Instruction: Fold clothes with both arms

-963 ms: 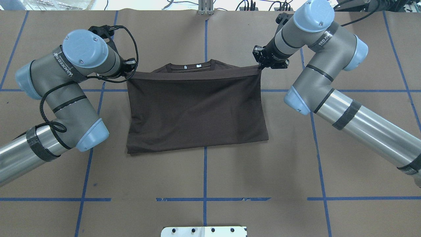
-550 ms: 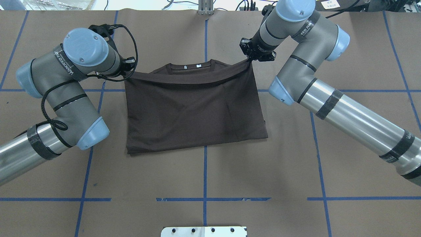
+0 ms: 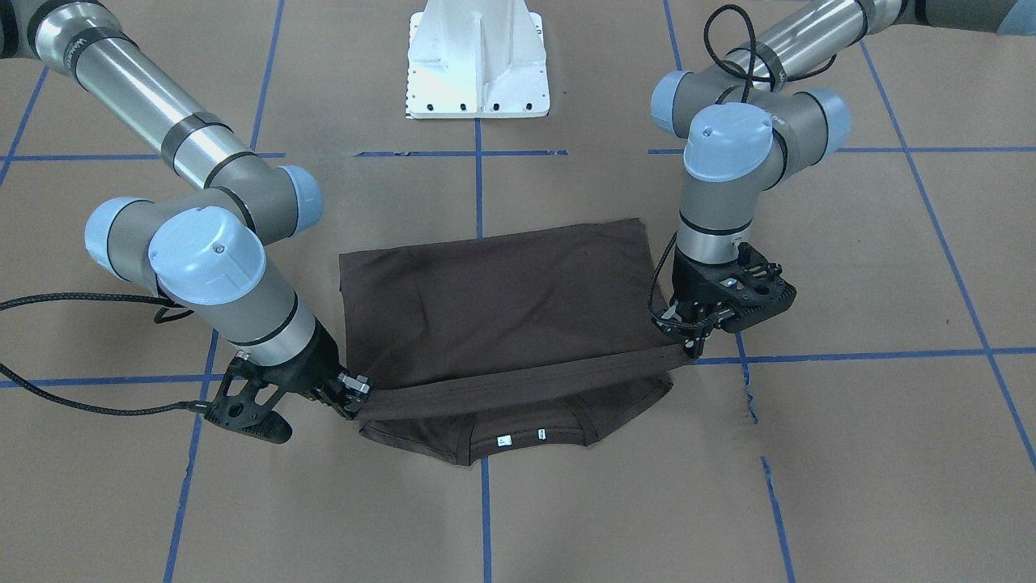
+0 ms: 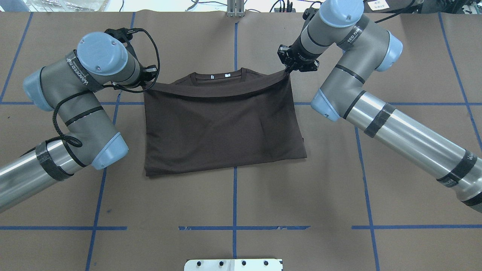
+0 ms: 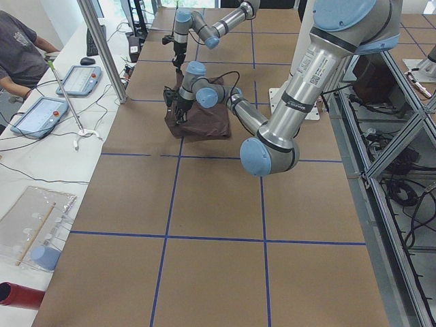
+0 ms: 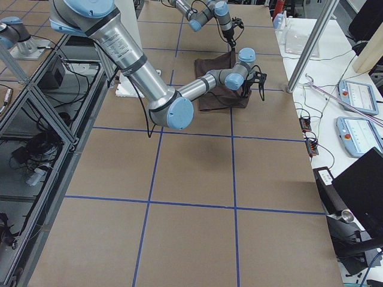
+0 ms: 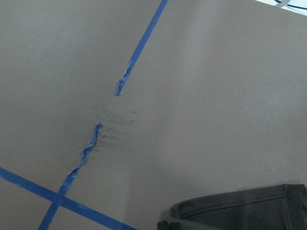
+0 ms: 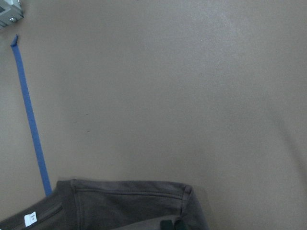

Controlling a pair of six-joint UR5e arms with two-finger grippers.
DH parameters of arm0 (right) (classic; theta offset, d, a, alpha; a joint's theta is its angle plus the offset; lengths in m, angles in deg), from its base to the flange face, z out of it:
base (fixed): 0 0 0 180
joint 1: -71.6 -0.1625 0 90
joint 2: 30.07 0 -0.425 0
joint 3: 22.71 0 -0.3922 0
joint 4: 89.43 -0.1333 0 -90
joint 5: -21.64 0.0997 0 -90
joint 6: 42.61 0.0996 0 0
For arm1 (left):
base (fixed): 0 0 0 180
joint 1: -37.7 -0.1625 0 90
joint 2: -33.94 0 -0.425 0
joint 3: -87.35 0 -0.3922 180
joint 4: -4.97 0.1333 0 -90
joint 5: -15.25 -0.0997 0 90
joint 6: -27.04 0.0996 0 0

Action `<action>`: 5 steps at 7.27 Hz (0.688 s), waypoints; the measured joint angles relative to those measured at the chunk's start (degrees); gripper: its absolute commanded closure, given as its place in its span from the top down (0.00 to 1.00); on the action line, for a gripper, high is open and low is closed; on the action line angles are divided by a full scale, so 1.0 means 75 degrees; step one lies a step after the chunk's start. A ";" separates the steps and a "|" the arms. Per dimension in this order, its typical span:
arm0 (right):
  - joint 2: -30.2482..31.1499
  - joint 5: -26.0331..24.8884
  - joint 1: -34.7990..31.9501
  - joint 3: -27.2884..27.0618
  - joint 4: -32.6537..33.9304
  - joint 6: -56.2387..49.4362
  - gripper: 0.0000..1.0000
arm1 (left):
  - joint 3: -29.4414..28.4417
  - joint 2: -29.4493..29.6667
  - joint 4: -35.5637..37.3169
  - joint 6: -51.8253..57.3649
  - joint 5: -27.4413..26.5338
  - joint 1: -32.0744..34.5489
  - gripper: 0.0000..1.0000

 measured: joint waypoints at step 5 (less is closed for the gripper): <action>0.1335 -0.0121 0.0529 -0.1606 -0.0423 0.0149 1.00 | 0.0690 0.0024 0.0650 -0.0002 -0.0241 0.0024 1.00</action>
